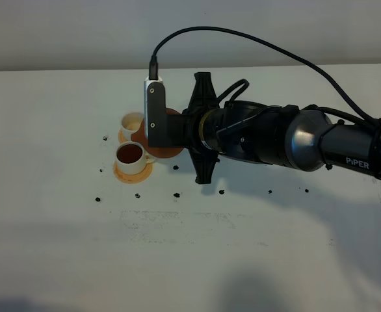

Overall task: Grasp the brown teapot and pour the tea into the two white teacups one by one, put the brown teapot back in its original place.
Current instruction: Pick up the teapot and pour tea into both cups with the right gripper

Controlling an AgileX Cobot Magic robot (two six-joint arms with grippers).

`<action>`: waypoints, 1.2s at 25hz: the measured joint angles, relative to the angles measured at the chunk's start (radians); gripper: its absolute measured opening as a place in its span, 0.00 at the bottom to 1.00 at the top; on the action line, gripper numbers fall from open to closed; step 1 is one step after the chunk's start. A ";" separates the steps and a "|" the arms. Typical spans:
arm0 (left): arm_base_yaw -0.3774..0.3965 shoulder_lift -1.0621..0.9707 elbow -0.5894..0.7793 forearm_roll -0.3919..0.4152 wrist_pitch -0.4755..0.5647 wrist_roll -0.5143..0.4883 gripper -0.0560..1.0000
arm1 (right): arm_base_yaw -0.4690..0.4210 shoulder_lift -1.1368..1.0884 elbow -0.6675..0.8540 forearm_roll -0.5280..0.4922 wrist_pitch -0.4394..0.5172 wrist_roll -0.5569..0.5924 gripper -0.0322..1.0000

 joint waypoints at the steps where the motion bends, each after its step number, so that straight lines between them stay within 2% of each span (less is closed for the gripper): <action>1: 0.000 0.000 0.000 0.000 0.000 0.000 0.55 | 0.000 0.000 -0.006 0.032 0.014 0.002 0.14; 12: 0.000 0.000 0.000 0.000 0.000 0.000 0.55 | 0.000 -0.105 -0.027 0.426 0.116 0.008 0.14; 18: 0.000 0.000 0.000 0.000 0.000 0.000 0.55 | 0.000 -0.169 0.059 0.636 0.119 0.016 0.14; 24: 0.000 0.000 0.000 0.000 0.000 0.000 0.55 | 0.000 -0.179 0.164 0.742 0.069 0.073 0.14; 30: 0.000 0.000 0.000 0.000 0.000 0.000 0.55 | 0.000 -0.179 0.277 0.757 -0.125 0.119 0.14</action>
